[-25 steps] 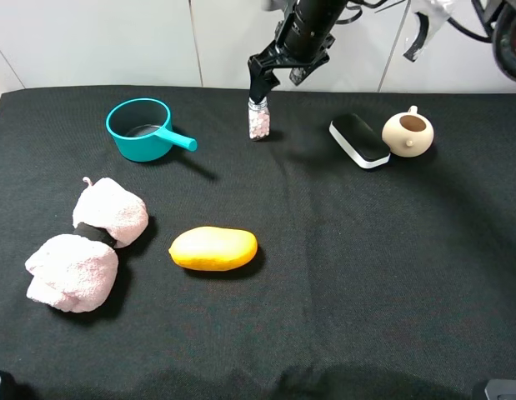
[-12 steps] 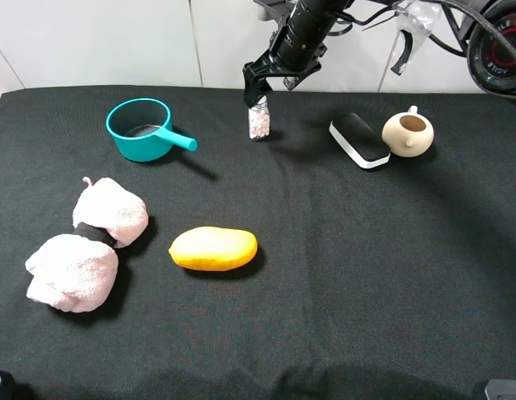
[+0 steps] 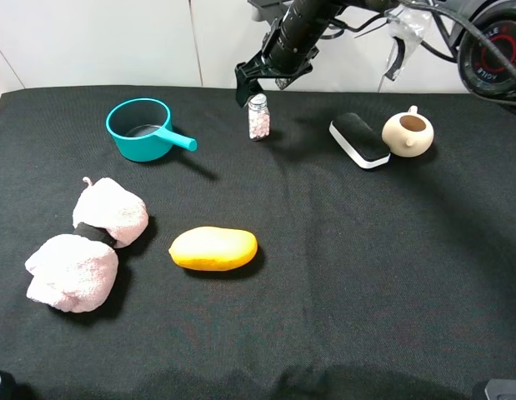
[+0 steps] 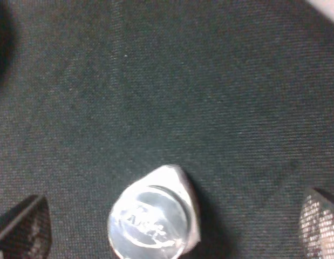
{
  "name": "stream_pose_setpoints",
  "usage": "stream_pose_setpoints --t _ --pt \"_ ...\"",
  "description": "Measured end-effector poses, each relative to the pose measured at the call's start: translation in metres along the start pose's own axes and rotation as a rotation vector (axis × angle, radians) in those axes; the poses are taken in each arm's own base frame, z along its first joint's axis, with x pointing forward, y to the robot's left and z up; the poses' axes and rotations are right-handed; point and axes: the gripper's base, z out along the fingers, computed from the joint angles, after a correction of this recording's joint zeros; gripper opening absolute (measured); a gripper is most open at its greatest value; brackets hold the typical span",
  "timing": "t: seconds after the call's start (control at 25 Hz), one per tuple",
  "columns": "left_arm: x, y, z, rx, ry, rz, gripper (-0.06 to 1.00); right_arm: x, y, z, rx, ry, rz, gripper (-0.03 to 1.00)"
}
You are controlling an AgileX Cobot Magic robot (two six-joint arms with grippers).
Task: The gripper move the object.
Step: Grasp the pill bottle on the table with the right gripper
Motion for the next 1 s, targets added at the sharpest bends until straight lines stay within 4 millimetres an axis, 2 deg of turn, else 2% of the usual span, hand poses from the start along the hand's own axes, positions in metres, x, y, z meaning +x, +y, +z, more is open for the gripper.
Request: stream_pose_setpoints --t 0.36,1.0 --pt "0.000 0.000 0.000 0.000 0.000 0.000 0.77 0.005 0.004 0.023 -0.027 0.010 0.014 0.69" --pt "0.000 0.000 0.000 0.000 0.000 0.000 0.77 0.009 -0.002 0.036 0.011 0.010 -0.007 0.69"
